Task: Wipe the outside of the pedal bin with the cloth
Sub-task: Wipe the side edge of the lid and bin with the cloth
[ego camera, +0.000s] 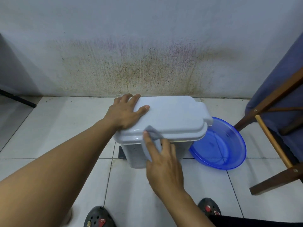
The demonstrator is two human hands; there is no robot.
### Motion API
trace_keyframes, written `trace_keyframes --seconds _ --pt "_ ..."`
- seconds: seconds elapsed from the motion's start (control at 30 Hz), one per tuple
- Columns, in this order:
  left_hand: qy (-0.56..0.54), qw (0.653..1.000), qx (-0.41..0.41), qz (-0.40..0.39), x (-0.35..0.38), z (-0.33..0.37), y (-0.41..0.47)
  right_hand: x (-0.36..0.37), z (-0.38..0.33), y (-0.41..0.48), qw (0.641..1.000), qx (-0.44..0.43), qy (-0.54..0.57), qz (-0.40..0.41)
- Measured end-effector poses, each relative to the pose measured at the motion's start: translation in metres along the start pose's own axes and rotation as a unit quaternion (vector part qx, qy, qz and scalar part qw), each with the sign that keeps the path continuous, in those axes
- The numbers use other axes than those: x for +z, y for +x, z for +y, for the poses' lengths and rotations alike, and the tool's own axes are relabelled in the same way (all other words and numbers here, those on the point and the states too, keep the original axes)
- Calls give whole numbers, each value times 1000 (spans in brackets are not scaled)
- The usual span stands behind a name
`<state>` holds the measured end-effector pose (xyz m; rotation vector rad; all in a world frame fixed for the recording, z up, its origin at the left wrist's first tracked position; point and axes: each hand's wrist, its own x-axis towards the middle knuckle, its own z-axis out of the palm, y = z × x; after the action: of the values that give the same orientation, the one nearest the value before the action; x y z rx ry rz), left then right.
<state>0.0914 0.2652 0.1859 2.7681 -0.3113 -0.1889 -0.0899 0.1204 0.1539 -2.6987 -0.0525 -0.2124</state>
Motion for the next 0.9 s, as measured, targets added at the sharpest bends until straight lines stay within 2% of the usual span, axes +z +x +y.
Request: trace_keyframes --seconds 0.2,0.33,0.47,0.9 --pt "6 1000 4 8 2 -1 -1 -38 75 -1 974 170 79 125" --pt "14 1000 9 8 2 1 0 -55 103 17 949 263 132 115" --pt "14 1000 4 8 2 1 1 -56 109 21 947 276 143 79" --pt "-2 1000 5 11 4 -1 2 -36 89 -8 950 273 118 93"
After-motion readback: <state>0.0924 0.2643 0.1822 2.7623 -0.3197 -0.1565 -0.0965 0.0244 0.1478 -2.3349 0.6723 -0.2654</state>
